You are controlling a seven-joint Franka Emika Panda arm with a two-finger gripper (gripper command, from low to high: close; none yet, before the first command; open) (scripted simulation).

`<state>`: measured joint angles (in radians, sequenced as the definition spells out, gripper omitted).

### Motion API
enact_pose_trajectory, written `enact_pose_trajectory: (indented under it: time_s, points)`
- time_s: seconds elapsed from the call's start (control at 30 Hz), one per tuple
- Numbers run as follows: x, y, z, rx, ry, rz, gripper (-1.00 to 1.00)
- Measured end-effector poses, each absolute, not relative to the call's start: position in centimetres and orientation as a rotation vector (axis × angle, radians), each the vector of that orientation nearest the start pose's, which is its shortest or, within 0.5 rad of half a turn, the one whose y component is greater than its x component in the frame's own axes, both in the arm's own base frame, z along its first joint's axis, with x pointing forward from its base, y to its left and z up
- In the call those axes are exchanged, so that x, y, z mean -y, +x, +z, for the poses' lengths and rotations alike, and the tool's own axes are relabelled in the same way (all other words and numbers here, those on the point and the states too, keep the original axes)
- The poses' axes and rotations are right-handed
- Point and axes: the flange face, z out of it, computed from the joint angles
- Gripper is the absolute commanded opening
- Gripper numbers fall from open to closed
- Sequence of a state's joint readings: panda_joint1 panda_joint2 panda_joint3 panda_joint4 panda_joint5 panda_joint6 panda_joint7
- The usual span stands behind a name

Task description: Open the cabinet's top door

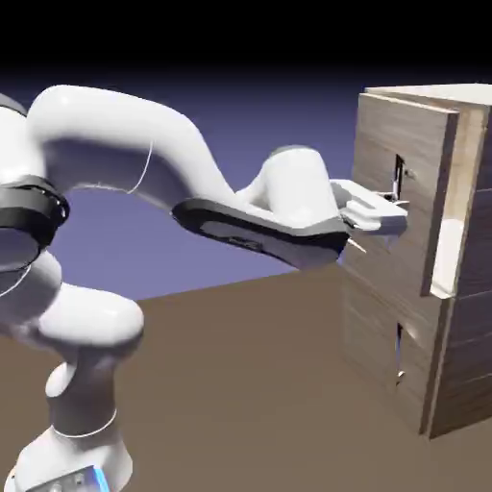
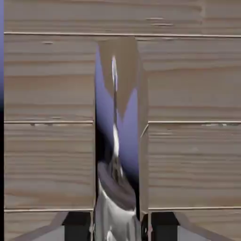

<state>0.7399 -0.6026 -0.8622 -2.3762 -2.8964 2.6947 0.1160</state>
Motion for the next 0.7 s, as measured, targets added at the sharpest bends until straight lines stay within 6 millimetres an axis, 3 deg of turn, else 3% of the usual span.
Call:
enact_pose_trajectory:
  time_s: [0.4,0.7]
  points:
    - [6.9,43.3,49.4,-1.394,0.772,0.47,-1.0]
    - [3.6,40.1,49.4,-1.327,0.858,0.333,-1.0]
